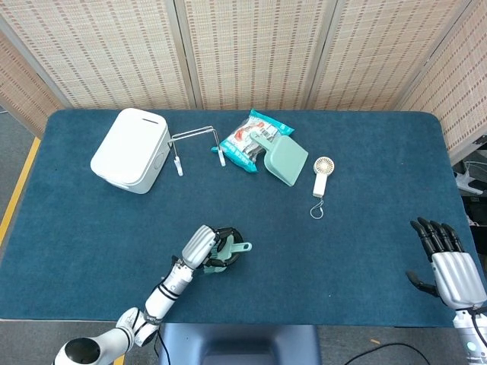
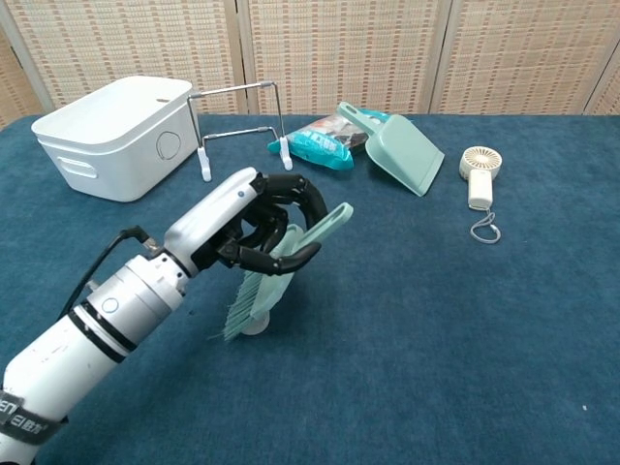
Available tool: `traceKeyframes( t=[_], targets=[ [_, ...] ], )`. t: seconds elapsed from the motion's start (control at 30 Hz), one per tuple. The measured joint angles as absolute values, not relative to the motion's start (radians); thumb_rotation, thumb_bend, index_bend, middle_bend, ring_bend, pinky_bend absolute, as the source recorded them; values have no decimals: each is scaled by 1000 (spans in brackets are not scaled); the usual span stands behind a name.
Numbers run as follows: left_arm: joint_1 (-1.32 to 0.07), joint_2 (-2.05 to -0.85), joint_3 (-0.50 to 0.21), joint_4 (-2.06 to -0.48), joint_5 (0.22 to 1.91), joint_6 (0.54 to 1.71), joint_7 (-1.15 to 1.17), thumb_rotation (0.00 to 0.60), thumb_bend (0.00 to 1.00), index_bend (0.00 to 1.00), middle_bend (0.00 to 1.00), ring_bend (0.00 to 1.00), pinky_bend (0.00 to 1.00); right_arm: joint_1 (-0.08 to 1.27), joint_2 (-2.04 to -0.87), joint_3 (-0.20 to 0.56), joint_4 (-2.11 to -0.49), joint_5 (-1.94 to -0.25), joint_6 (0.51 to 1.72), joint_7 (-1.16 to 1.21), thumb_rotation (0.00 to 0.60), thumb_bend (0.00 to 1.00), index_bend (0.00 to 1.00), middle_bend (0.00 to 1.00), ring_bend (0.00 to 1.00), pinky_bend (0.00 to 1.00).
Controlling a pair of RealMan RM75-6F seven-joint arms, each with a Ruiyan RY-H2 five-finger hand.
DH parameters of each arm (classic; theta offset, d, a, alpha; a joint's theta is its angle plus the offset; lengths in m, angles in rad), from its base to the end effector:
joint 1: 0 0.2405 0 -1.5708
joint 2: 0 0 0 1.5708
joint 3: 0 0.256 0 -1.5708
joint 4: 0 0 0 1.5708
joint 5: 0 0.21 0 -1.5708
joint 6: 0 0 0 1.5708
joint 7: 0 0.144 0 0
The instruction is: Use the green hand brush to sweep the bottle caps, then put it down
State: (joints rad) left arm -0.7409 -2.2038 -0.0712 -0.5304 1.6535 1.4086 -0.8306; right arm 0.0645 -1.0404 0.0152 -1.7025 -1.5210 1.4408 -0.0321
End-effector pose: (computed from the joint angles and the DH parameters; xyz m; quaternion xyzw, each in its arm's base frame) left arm -0.1156 0.3095 -0.1214 -0.6015 -0.4474 -0.6457 0.1454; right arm -0.3050 -0.1661 0.1639 0.6160 -0.4052 0.3575 0.5732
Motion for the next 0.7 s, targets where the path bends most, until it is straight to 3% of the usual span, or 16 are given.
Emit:
traceKeyframes(
  t=[0.43, 0.7],
  targets=[
    [-837, -2260, -110, -483, 1634, 1376, -845, 600, 728, 739, 882, 760, 957, 60, -1030, 19, -1698, -1521, 1449, -4, 600, 185, 0, 18, 0, 0],
    [-836, -2196, -124, -523, 1627, 1434, -838, 600, 733, 739, 882, 760, 956, 64, -1033, 18, -1694, -1520, 1440, -11, 600, 184, 0, 18, 0, 0]
  ],
)
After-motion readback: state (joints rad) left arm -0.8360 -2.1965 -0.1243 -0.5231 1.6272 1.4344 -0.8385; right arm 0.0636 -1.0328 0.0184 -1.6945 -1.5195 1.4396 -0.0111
